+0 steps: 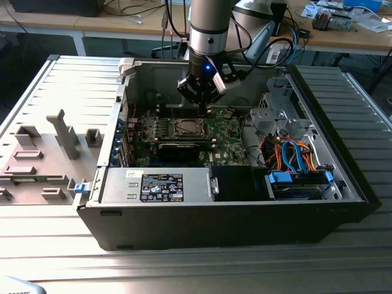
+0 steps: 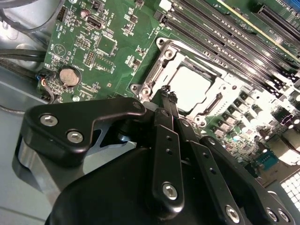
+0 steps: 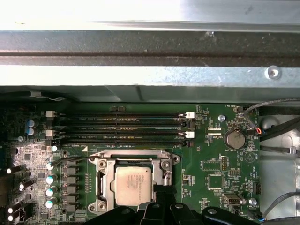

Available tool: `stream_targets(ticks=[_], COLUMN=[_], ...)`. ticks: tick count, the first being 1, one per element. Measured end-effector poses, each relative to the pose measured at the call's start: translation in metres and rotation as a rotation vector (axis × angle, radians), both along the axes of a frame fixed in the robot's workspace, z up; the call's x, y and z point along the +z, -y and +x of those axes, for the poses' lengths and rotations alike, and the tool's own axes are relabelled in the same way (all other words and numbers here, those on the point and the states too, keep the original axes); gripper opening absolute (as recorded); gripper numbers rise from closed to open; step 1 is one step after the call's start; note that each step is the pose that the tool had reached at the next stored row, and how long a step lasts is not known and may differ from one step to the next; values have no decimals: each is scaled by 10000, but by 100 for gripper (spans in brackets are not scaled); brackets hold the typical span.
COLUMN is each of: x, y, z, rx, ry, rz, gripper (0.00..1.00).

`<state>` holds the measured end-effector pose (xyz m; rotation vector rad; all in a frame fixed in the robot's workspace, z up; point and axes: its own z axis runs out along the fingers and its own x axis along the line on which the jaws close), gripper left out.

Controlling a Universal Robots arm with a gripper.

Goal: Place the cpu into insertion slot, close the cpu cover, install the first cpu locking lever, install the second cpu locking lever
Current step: 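Install the first cpu locking lever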

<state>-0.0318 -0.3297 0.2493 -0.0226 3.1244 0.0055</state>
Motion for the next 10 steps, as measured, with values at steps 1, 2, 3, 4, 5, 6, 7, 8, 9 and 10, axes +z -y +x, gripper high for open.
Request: stream_targets(ticks=[1,2,3,4,5,6,7,8,9,10], x=[1,1,1,1,1,1,1,1,1,1], y=[0,0,0,0,0,0,0,0,0,0], z=[-2,-3,-5,-6,-9,-11,-12,-13,-24,-29], rx=[0,1,0,0,-1,0,1,1,0,0], ry=[0,-1,-1,0,0,-1,-1,-1,0,0], rz=[0,-1,-2,-1,0,-1,-2,-1,-5,-6], gripper=[11,11,11,11,11,11,11,11,11,11])
